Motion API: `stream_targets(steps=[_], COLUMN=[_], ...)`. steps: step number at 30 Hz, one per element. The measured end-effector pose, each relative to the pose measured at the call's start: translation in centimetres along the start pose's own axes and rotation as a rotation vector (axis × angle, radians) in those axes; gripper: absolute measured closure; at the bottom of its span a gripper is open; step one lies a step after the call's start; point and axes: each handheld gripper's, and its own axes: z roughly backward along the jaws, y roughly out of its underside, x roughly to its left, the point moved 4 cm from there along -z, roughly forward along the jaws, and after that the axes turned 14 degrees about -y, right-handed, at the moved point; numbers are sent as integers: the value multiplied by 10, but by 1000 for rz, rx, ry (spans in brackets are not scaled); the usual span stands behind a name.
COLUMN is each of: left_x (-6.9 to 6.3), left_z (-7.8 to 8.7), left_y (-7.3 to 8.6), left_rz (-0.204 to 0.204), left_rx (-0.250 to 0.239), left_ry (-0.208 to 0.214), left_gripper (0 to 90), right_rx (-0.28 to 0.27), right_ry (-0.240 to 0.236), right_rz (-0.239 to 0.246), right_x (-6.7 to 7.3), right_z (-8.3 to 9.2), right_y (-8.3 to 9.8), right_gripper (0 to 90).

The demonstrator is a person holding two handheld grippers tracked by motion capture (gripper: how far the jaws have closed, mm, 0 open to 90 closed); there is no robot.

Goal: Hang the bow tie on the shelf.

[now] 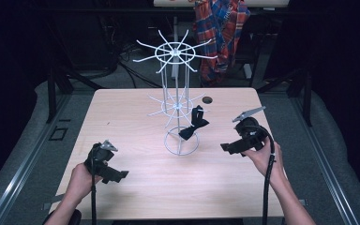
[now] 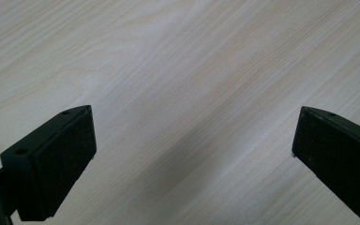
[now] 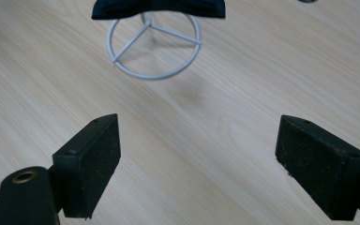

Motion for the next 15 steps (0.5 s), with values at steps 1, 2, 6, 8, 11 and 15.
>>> stream_targets(steps=[1, 2, 6, 8, 11, 15], left_x=[0, 0, 0, 0, -1, -1], left_z=[0, 0, 0, 0, -1, -1], left_y=[0, 0, 0, 0, 0, 0], left_rz=[0, 0, 0, 0, 0, -3], left_rx=[1, 0, 0, 1, 1, 4], left_ry=[-1, 0, 0, 0, -5, -7], left_gripper=[0, 0, 0, 0, 0, 0], right_rx=[6, 11, 41, 62, 81, 109], right_ry=[1, 5, 1, 6, -2, 1], right_rz=[-3, -11, -22, -23, -33, -44], right_x=[-1, -2, -2, -1, -2, -6], right_z=[0, -1, -3, -5, -9, -16], right_y=[3, 6, 19, 26, 35, 46], right_gripper=[127, 118, 84, 72, 53, 38])
